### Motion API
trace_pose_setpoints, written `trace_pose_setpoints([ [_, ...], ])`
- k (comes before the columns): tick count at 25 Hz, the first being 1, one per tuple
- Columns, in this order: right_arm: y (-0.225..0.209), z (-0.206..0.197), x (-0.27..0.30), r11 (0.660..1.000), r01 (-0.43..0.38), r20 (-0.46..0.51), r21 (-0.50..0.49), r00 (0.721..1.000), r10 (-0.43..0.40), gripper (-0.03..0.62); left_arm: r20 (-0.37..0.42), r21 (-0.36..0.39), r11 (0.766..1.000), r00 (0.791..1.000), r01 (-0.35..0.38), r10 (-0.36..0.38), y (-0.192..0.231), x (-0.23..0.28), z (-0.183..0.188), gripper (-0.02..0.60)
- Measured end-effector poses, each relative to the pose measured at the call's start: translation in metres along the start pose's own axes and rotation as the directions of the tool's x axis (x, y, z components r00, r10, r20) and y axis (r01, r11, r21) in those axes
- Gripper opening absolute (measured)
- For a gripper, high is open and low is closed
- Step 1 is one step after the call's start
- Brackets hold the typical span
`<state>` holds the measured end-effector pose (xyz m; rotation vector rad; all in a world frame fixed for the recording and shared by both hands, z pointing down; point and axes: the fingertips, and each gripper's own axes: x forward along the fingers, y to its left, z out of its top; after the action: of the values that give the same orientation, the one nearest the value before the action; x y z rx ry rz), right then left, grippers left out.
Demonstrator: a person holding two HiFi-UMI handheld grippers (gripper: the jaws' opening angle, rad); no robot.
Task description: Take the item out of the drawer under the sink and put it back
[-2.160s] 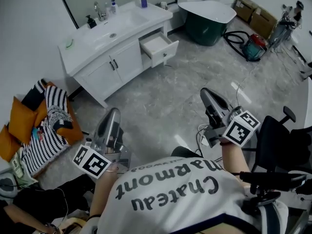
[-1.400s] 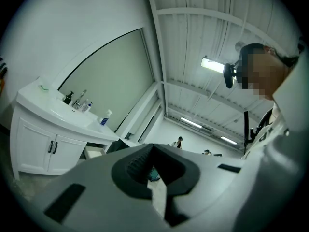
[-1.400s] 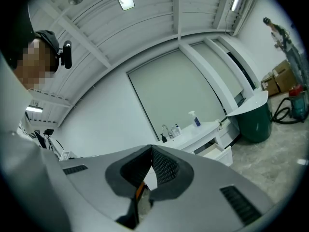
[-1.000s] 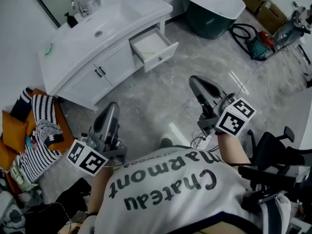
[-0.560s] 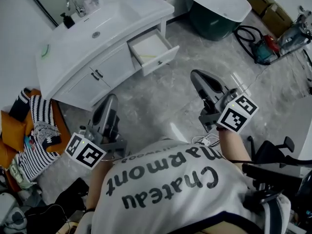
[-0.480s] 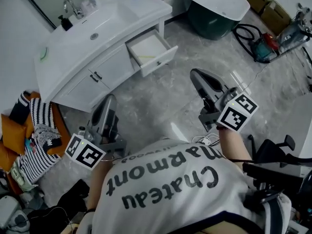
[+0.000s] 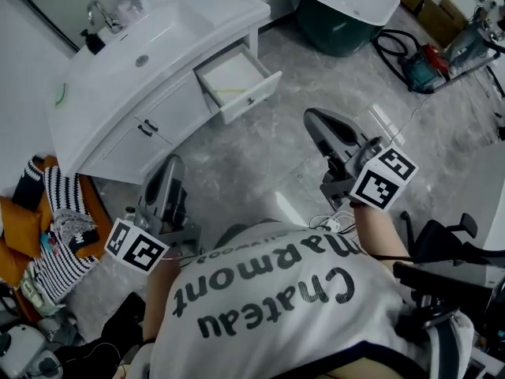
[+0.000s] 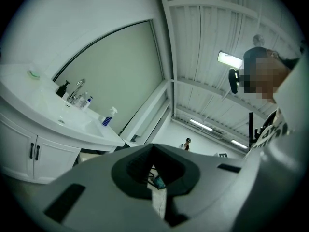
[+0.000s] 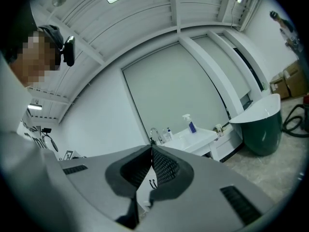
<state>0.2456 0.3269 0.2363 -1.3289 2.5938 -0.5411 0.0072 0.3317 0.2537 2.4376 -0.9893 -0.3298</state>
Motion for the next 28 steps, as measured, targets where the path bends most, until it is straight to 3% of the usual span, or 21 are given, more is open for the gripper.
trace_pose_setpoints([
  [5,-0.01,-0.009,0.003,0.999,0.016,-0.01,0.048,1.0,-0.016,0.011,-0.011,-0.056,0.998,1.0,-0.002,0.001,0.007,0.006,-0.004,0.008],
  [11,-0.017,-0.014,0.011,0.997,0.037,-0.012,0.062,0.999,-0.037,0.011,-0.046,-0.041,0.999,0.999,0.027,-0.029,0.016,0.028,-0.001,0.008],
  [18,-0.033,-0.003,0.033,0.99,0.103,0.029,0.091,0.994,-0.106,0.011,-0.098,-0.024,0.99,0.985,0.14,-0.142,0.029,0.077,0.019,0.008],
  [28,-0.045,0.02,0.087,0.983,0.169,0.087,0.077,0.981,-0.175,0.011,-0.16,0.016,0.97,0.958,0.243,-0.237,0.068,0.129,0.06,0.008],
])
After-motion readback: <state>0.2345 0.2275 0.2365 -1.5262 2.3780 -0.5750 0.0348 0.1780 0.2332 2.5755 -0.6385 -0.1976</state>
